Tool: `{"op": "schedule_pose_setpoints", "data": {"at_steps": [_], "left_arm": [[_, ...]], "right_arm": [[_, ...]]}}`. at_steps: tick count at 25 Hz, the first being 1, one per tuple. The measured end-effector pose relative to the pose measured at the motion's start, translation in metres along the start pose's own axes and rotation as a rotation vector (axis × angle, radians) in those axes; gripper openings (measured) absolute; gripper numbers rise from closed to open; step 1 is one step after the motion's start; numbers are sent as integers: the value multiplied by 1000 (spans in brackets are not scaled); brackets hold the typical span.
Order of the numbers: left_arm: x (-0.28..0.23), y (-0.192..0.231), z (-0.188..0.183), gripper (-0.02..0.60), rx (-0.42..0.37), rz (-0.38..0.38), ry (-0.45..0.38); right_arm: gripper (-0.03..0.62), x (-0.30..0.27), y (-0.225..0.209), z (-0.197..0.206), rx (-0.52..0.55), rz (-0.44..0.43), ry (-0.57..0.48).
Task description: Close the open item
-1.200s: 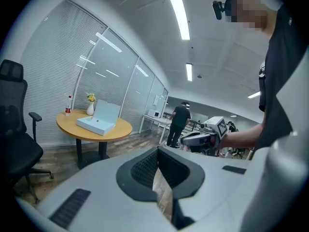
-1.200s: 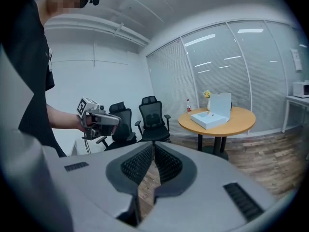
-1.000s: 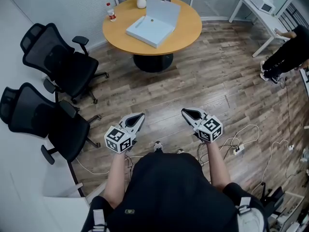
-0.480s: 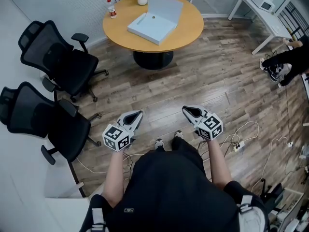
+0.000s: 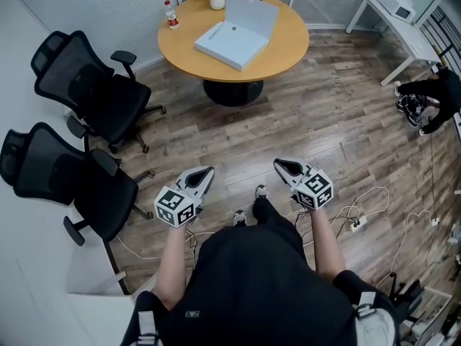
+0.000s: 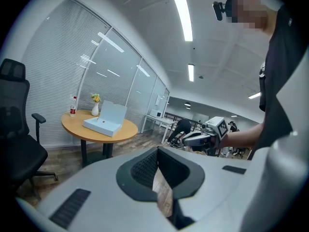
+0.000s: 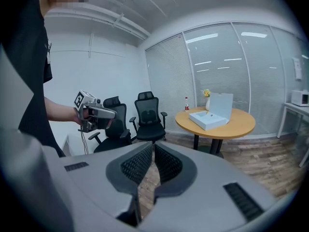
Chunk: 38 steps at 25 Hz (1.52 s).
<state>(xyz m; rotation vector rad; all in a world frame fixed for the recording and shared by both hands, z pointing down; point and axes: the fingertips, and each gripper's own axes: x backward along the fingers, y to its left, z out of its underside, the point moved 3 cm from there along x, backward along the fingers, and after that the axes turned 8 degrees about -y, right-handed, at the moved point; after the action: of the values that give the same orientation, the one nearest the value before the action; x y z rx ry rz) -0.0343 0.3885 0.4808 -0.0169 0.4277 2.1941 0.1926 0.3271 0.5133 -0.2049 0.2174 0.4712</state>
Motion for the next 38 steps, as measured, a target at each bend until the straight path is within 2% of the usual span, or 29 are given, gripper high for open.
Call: {"op": "schedule_pose_setpoints", "data": {"at_steps": [12,23,38], "left_arm": [[-27,18,-3,6,17,-70,-5],[-79,30,-27,6,6,-155,-27],[-136,37,-37,6,20,-264,-13]], "right_arm": [[12,-18,-43,1,-12,-39,12],[12,-38,-113,-19,5,-119,4],[12,-58,-189,-22,-3,-230,27]]}}
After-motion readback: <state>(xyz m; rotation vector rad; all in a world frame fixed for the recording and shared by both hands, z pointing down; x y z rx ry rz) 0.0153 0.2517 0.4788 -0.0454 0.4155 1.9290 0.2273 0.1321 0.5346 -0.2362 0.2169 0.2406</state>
